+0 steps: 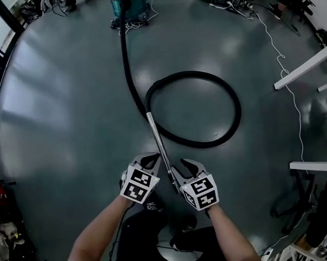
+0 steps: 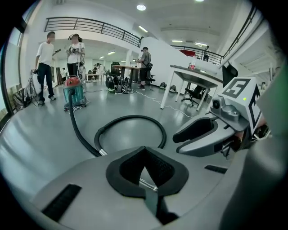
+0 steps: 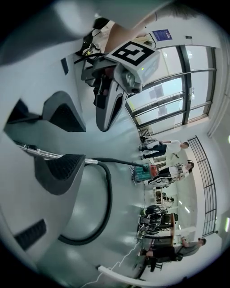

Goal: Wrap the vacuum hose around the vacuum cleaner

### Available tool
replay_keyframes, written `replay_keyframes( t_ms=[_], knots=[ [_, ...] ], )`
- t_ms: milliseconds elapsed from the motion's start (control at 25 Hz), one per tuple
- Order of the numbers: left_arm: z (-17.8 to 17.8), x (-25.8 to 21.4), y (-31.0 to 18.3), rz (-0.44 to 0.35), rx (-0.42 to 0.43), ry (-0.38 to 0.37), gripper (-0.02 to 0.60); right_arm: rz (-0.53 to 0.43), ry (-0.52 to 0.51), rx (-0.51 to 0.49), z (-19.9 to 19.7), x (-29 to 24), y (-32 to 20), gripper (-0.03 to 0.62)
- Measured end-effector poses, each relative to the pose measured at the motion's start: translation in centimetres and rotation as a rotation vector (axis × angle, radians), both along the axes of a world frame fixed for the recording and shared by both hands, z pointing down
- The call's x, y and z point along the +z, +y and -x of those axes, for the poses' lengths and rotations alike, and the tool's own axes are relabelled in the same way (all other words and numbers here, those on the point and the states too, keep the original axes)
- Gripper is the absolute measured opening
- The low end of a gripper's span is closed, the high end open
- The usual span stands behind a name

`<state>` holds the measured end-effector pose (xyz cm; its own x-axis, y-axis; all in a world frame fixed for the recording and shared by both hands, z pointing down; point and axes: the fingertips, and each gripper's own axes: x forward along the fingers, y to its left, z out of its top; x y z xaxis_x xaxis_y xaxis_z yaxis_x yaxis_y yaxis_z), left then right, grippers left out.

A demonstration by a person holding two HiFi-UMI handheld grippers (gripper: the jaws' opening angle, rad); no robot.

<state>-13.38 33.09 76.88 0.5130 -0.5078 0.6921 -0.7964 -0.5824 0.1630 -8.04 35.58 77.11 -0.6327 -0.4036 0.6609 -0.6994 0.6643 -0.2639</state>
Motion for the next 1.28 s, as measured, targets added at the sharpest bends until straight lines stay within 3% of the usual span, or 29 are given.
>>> replay_keyframes(
  t_ms=[280,560,800,880,960,1280],
  knots=[
    [0.7,13.8,-1.2,0.016,0.030,-0.065,0.005,0.051,0.003,-0.028,1.4,15.3,-1.4,0.156],
    [0.3,22.2,-1.2,0.047,0.034,-0.077,0.005,0.077,0.023,-0.079,1.8,25.3,-1.7,0.156],
    [0.7,26.0,-0.7,0.067,0.027,-0.081,0.005,0.140,0.058,-0.095,2.2,30.8,-1.1,0.156],
    [0.9,27.0,-0.5,0.075,0.027,-0.082,0.005,0.154,0.055,-0.082,2.5,31.7,-1.2,0.156],
    [1.0,27.8,-0.4,0.079,0.027,-0.084,0.005,0.174,0.046,-0.078,2.9,32.6,-1.0,0.209],
    [1.2,29.1,-0.9,0.075,-0.002,-0.075,0.005,0.187,0.070,-0.047,3.7,35.0,-0.7,0.210]
  ],
)
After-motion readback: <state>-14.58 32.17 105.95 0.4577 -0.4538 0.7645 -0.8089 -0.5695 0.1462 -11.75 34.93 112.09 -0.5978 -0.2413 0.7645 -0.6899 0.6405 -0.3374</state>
